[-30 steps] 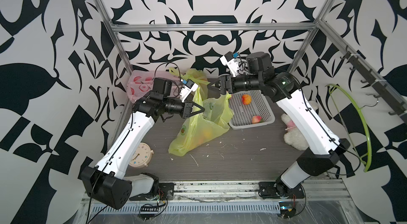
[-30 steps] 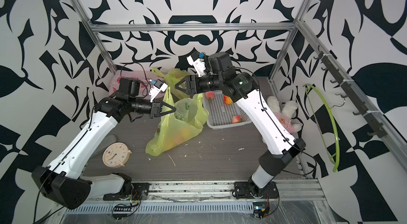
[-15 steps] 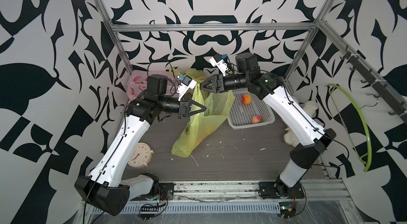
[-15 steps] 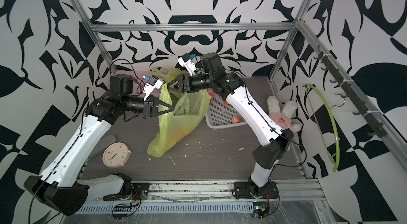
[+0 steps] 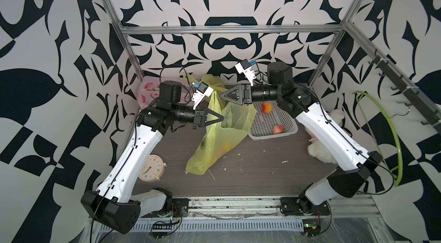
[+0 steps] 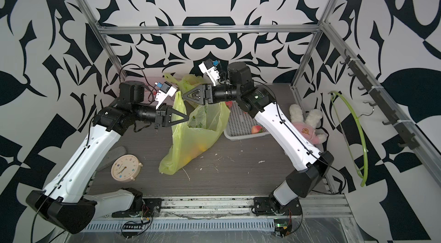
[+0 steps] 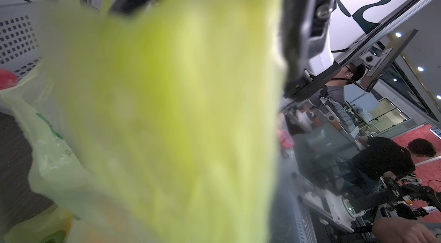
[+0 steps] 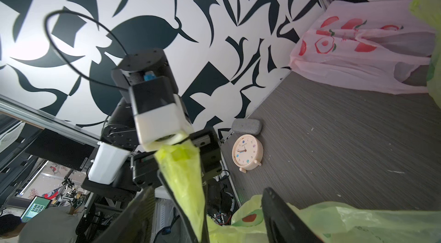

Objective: Place the peach into a plastic bag & tie a knot
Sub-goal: Adjust the plastic bag at the center of the board.

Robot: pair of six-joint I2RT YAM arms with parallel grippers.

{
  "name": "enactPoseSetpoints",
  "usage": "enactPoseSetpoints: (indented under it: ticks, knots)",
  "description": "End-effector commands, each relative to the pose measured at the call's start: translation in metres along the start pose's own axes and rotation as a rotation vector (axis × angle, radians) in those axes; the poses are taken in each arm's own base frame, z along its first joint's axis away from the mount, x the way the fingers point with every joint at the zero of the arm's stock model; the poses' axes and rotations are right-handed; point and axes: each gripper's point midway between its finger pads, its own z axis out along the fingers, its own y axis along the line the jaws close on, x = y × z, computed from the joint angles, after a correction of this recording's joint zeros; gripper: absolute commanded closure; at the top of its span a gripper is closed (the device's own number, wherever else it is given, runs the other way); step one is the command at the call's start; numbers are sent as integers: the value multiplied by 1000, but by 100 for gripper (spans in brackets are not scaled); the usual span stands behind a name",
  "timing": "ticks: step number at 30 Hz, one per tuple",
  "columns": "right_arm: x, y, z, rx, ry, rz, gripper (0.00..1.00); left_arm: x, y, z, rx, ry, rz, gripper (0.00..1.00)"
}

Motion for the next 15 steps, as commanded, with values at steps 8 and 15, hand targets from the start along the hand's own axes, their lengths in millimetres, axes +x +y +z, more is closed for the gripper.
enactPoseSetpoints:
  ticks: [8,15]
  knots:
    - [-3,29,19,-138,36,-79,27,-1,-2,2,38,1,-7,100]
    - [-4,29,35,-131,52,-77,49,-1,-2,2,35,2,-7,100]
